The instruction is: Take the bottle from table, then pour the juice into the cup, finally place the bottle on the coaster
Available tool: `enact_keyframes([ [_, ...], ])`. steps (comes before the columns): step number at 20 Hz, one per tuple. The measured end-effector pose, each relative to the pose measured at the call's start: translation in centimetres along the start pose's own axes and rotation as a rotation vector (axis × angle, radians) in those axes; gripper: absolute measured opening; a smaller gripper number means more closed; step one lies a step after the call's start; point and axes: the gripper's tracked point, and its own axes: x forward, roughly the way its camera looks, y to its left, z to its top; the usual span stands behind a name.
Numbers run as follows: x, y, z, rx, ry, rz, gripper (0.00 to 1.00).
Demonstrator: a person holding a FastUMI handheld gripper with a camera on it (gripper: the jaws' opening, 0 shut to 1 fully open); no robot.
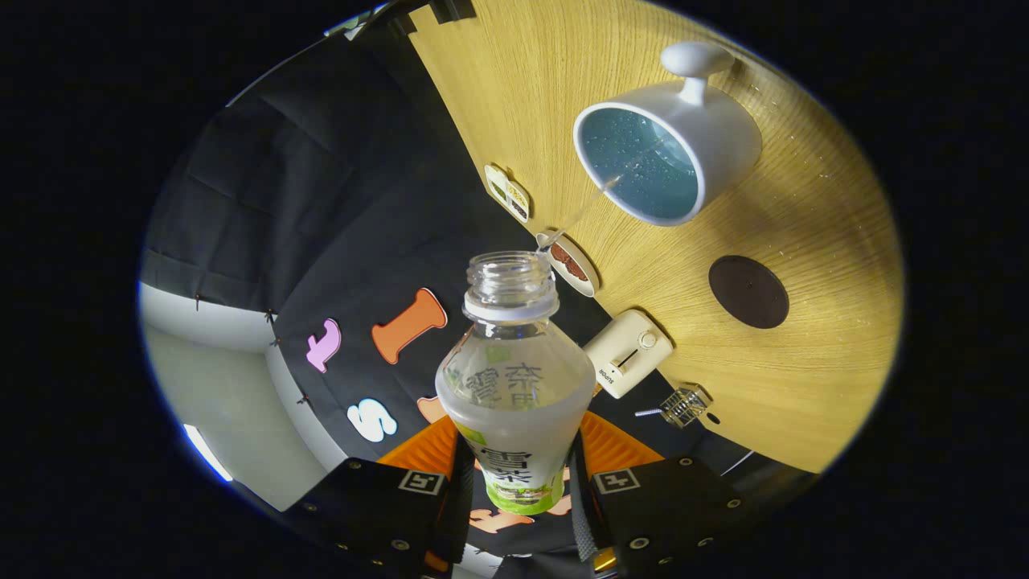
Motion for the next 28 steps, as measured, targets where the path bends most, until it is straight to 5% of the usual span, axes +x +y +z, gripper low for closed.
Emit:
enact_keyframes([
  [8, 0.3, -5.3, 1.9, -0.391, -0.016, -0.185, 0.53],
  [18, -0.4, -4.4, 2.8, -0.825, -0.043, -0.206, 0.52],
  [28, -1.1, -0.1, 1.0, -1.611, -0.181, -0.317, 0.53],
])
